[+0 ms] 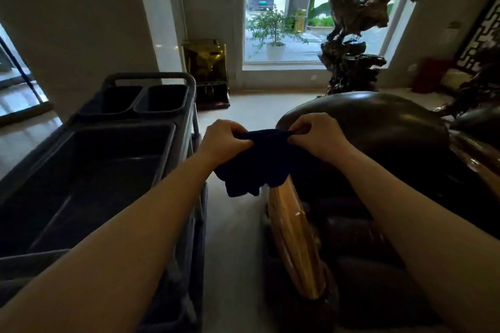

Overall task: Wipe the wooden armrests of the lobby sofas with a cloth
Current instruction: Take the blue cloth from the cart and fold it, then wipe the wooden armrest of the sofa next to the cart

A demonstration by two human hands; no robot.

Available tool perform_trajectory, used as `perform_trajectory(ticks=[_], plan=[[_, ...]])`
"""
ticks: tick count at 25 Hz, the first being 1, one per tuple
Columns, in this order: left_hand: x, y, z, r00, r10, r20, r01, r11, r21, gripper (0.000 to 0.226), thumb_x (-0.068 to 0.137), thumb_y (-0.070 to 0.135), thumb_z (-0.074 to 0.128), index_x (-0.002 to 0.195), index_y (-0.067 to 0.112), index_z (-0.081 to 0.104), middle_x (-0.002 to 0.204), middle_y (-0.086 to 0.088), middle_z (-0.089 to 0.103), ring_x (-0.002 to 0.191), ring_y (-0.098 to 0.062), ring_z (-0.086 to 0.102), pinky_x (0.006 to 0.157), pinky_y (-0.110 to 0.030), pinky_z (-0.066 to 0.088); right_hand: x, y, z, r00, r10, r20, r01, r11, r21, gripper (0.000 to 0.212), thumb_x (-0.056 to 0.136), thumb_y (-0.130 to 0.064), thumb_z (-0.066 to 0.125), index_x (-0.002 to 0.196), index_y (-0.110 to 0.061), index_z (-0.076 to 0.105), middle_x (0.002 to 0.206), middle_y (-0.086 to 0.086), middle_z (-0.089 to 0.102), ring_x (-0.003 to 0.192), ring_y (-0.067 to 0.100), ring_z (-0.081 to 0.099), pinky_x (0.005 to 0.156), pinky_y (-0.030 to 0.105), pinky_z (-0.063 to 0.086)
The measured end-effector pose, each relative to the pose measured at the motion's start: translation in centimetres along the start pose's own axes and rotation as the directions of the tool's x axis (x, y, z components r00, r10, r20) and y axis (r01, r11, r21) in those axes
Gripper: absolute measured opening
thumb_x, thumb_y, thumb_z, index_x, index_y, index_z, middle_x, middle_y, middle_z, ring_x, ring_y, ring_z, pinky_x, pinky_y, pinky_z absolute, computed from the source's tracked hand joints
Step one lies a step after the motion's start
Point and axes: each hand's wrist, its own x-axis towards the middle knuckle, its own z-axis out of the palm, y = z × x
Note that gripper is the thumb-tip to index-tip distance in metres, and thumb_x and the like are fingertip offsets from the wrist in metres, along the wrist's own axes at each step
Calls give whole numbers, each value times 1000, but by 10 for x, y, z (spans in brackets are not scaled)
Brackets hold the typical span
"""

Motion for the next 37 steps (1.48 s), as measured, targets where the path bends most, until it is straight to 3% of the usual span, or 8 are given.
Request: perform_trajectory(ticks=[4,9,14,18,22,25,30,37], plan=[[6,25,55,999,-38,34,38,999,2,19,74,14,65,91,8,70,90,-12,70,83,-21,63,76,-30,51,-17,56,-19,999,26,39,-28,999,46,11,73,-13,71,84,-16,70,65,-18,54,63,-6,50,53,-2,36],[15,20,117,989,-80,122,82,997,-6,15,75,16,63,88,12,69,85,-7,67,77,-16,60,61,-14,42,-29,115,-9,992,97,76,-103,992,73,9,74,-16,71,82,-17,68,71,-11,59,64,-2,53,52,8,38],[12,-9,190,960,-176,218,188,981,-38,15,76,17,61,90,16,68,83,-2,66,80,-16,62,71,-27,52,-50,182,27,968,182,171,-208,967,145,13,77,-17,69,81,-26,61,76,-13,59,71,-1,57,49,9,40],[-4,-48,263,918,-287,272,308,951,-38,11,80,15,59,88,18,67,81,0,65,77,-13,61,69,-26,51,-71,242,72,930,230,285,-280,948,148,19,78,-16,68,76,-31,57,74,-12,60,69,1,59,47,11,41],[-3,-93,334,867,-394,305,417,909,-13,14,79,16,60,91,15,68,89,-5,68,82,-17,63,75,-34,54,-76,303,125,879,304,368,-370,921,123,25,76,-16,70,69,-35,55,72,-11,60,67,1,59,48,11,41],[7,-129,378,843,-432,321,460,888,-15,8,80,16,61,86,18,65,87,-2,66,83,-16,63,72,-30,53,-71,344,168,846,367,387,-438,892,111,21,76,-17,70,71,-32,57,74,-10,61,67,1,59,49,11,41],[21,-178,424,834,-493,247,514,857,-25,9,78,15,63,85,19,66,84,0,65,82,-17,62,72,-31,52,-59,387,233,842,414,346,-483,864,142,11,76,-17,70,84,-21,64,73,-13,57,67,-2,54,50,10,39],[29,-211,456,886,-463,33,464,885,-43,17,79,15,61,95,15,65,96,-4,66,86,-16,59,74,-30,48,-54,408,285,863,454,222,-490,859,147,14,80,-21,65,93,-20,61,91,-3,61,81,10,58,67,28,51]])
